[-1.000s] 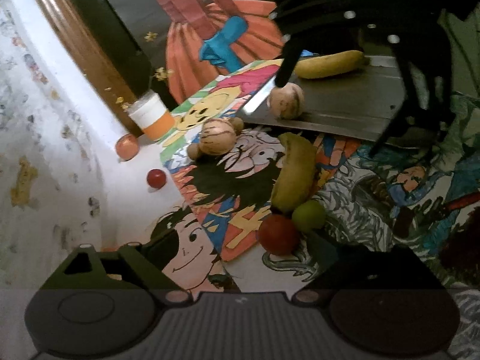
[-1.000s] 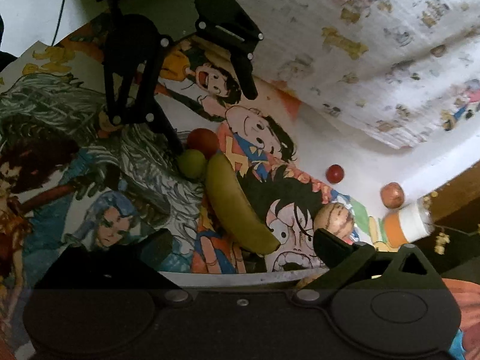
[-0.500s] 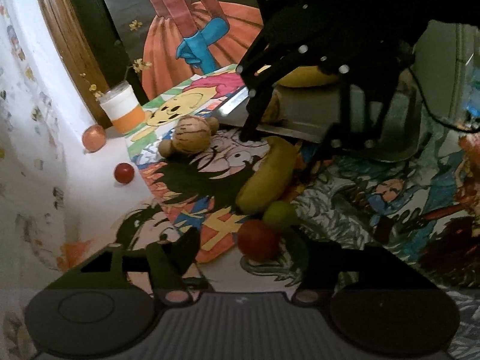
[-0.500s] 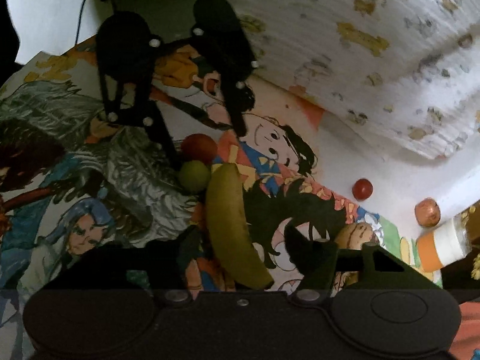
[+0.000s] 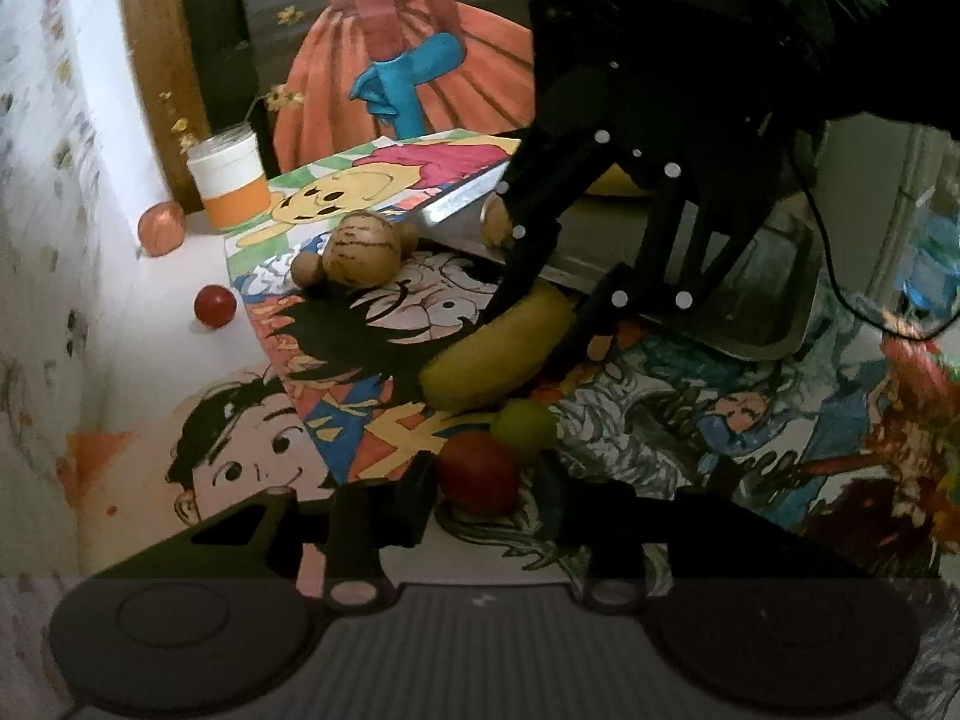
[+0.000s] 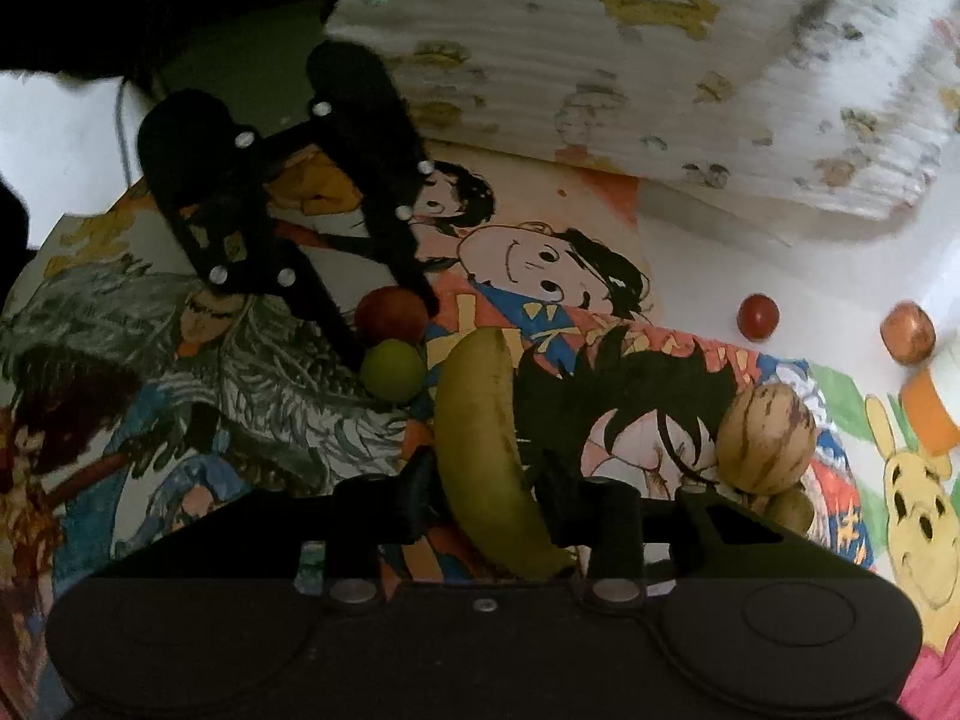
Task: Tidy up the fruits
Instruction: 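Grasp the red tomato with the left tool while the right tool holds the banana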
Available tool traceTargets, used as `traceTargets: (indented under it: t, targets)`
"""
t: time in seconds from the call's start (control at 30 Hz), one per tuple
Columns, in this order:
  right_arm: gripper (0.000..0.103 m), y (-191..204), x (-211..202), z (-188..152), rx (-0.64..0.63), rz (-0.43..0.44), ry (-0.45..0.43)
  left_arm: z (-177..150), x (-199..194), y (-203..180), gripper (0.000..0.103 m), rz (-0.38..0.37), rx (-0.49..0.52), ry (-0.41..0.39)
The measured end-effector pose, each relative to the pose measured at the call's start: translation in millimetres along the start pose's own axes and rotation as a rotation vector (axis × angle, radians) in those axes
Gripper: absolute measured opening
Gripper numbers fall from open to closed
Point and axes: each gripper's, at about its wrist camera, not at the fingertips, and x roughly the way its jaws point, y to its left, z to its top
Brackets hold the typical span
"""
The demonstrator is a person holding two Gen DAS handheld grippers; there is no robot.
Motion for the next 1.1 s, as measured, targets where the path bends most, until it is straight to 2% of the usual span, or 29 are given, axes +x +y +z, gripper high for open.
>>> traceTargets:
  t: [0.3, 0.53, 0.7, 0.87, 1.1]
  targets:
    - [0.038, 6, 8, 7, 0.250, -0.120, 0.031, -11, -5, 7, 0.035, 0.024, -0.248, -0.058]
    - [0.038, 8, 8, 3, 0.344, -0.157, -0.001, -18, -10, 6, 0.034, 0.068, -0.439, -0.109]
    - [0.037, 14, 9, 5, 0.426, -0.219, -0.002, -23, -11, 11, 0.033, 0.081, -0.632, -0.150]
    - [0.035, 20, 12, 9, 0.522, -0.298, 0.002, -25, -14, 5, 0.033, 0.166, -0.770, -0.167]
    - [0.032, 25, 0, 2, 0.764, -0.320, -0.120, -22, -20, -5, 0.033, 0.244, -0.861, -0.177]
